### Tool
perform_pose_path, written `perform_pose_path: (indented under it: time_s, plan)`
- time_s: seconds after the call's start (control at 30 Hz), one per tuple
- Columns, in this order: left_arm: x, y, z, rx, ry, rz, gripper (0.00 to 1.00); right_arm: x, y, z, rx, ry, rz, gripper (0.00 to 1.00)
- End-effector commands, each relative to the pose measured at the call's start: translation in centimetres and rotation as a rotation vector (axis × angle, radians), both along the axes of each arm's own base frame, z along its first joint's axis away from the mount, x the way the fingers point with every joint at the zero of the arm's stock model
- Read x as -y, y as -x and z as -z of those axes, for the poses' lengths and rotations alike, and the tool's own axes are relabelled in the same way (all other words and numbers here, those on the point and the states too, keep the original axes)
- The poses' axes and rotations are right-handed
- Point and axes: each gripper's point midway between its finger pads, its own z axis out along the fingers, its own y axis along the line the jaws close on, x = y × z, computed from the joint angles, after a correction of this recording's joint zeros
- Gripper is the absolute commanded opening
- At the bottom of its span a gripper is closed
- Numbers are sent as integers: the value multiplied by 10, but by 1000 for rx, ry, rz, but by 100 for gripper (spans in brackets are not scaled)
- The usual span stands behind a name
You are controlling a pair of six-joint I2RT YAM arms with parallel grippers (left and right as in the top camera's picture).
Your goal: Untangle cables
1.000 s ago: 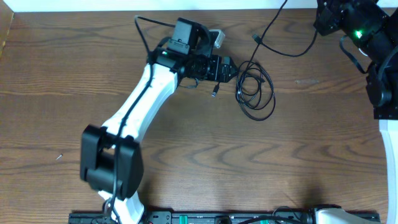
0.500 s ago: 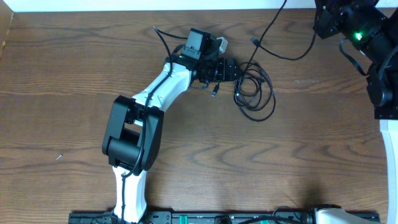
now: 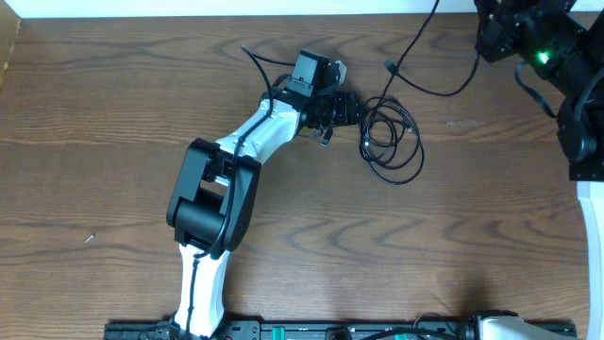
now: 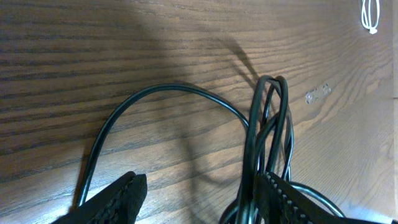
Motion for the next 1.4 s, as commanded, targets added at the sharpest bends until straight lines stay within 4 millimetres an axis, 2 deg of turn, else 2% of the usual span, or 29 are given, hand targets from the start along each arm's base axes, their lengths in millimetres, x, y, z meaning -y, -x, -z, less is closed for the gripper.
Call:
perform_pose_path:
  time_s: [0.0,0.27,0.33,0.5,0.53,0.6,0.7,0.8,0.87,0.97,1.07,1.2,1.37]
  plan:
    - [6,3,5,1,-18,-1,61,5,2,-8,17,-4,12,1]
    - [17,13,27,-24,-54,19,60,6,2,-7,11,-4,12,1]
    - [16,14,31,-33,-59,19,53,7,2,-7,11,-4,14,1]
    - [11,12,35,-30,-77,12,12,12,1,-7,11,-4,28,1]
    - [9,11,35,-30,-77,6,8,15,1,-7,12,-4,34,1]
    - [1,7,34,-36,-78,-10,8,23,1,-9,17,-4,56,1]
    - [-21,0,26,-28,-96,-23,7,47,4,-15,32,-9,117,1]
    - [-49,-7,8,-1,-119,-30,7,83,9,-23,39,-34,215,1]
    - [-75,-13,-8,20,-152,-68,7,110,12,-25,31,-63,290,1]
    - [-112,-19,-37,63,-209,-122,8,148,15,-20,2,-88,394,1]
    - [-137,-18,-69,119,-229,-135,7,182,15,-3,-61,-118,486,1]
    - [-164,-15,-116,208,-232,-165,7,211,13,22,-147,-137,557,1]
    - [-200,-15,-171,329,-262,-271,7,252,7,66,-292,-190,672,1]
